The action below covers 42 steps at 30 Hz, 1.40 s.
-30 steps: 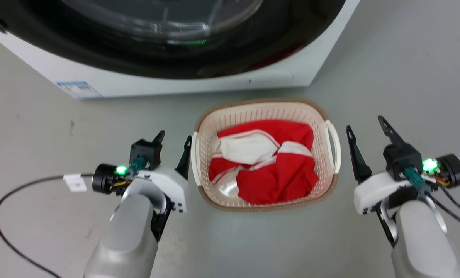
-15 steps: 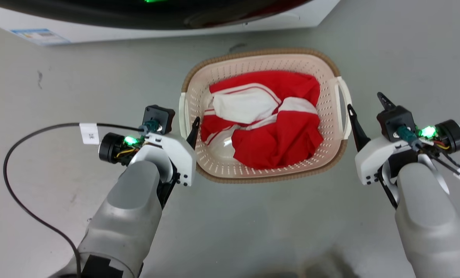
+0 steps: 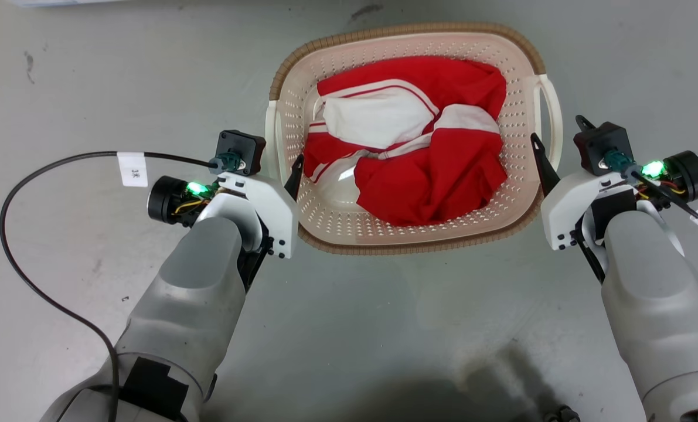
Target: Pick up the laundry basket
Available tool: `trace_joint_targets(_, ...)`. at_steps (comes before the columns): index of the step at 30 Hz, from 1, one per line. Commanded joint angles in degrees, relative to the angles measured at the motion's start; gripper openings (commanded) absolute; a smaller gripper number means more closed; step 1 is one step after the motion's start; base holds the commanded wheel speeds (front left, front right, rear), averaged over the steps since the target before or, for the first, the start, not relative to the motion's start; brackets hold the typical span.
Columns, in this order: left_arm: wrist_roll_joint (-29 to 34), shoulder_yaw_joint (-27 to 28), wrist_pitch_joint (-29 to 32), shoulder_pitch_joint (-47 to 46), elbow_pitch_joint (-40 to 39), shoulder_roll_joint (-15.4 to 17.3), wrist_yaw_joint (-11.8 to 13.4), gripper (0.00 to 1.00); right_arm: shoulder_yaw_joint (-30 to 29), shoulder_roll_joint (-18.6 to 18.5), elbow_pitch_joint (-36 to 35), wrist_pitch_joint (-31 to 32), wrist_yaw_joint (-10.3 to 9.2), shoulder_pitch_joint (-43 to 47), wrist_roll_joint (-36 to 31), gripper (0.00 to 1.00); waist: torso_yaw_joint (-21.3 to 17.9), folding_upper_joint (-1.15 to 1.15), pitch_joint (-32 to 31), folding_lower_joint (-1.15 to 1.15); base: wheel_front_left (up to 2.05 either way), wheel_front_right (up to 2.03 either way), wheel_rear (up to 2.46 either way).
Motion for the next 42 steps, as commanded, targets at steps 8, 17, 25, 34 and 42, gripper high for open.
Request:
trace_joint_targets(8,-2.2,-2.5,-0.4,-2.9,1.1,0.7,-0.1,1.0,-1.5,0.4,4.7,-0.1,-0.06,-4.1,-0.8,1.0,0.1,0.0,3.5,-0.01,0.0,0.0,0.0)
trace_joint_targets(17,-4.0,-4.8,-0.8,-4.5,1.8,0.7,-0.1,1.0,-2.3,0.7,8.7,-0.1,-0.06,-6.5,-1.4,1.0,0.3,0.0,5.3,-0.01,0.0,0.0,0.0)
trace_joint_targets(25,-5.3,-7.2,-0.5,-5.4,2.2,0.5,-0.1,0.0,-2.7,0.8,12.3,-0.1,-0.06,-8.2,-1.6,0.0,0.5,0.0,6.1,-0.01,0.0,0.0,0.0)
trace_joint_targets(34,-6.7,-9.5,-0.3,-4.9,2.6,0.5,-0.3,0.0,-2.2,0.8,14.2,-0.2,-0.05,-8.8,-1.2,0.0,0.4,0.0,5.1,-0.01,0.0,0.0,0.0)
trace_joint_targets(42,-8.7,-10.8,0.1,-3.7,2.9,0.4,-0.3,0.0,-1.6,0.9,15.0,-0.1,-0.05,-7.2,-1.0,0.0,0.6,0.0,1.2,-0.01,0.0,0.0,0.0)
